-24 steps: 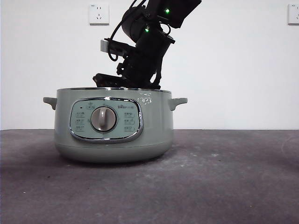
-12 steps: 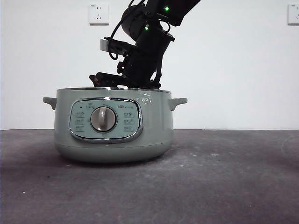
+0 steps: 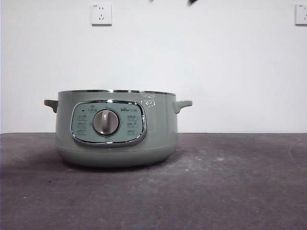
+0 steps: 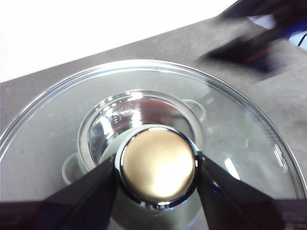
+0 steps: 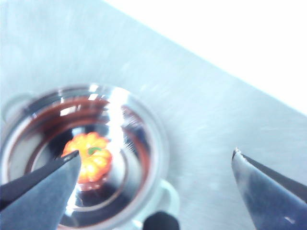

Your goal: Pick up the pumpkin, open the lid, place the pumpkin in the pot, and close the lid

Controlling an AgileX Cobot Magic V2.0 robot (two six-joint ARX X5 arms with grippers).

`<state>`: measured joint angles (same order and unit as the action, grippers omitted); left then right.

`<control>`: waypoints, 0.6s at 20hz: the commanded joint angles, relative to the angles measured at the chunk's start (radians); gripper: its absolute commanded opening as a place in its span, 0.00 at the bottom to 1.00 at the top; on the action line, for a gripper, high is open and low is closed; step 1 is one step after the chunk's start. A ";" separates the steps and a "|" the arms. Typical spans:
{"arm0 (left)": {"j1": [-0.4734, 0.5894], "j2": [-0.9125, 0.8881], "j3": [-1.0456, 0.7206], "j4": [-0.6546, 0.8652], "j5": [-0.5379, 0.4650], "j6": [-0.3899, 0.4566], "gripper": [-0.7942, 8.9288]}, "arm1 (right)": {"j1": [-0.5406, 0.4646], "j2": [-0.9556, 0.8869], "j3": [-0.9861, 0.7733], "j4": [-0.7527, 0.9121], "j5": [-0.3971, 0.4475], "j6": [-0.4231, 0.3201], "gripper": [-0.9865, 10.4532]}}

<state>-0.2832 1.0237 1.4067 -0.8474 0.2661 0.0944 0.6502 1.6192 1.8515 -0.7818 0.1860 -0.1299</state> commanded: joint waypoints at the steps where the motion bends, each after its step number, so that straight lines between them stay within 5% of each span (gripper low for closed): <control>1: 0.001 0.061 0.020 0.100 0.008 0.015 0.07 | -0.002 -0.111 0.002 -0.040 -0.003 0.039 0.63; 12: -0.034 0.372 0.020 0.361 0.052 0.015 0.07 | 0.000 -0.357 0.002 -0.246 -0.005 0.089 0.63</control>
<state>-0.3111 1.3979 1.4067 -0.5362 0.3061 0.0978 0.6476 1.2617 1.8530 -1.0233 0.1833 -0.0631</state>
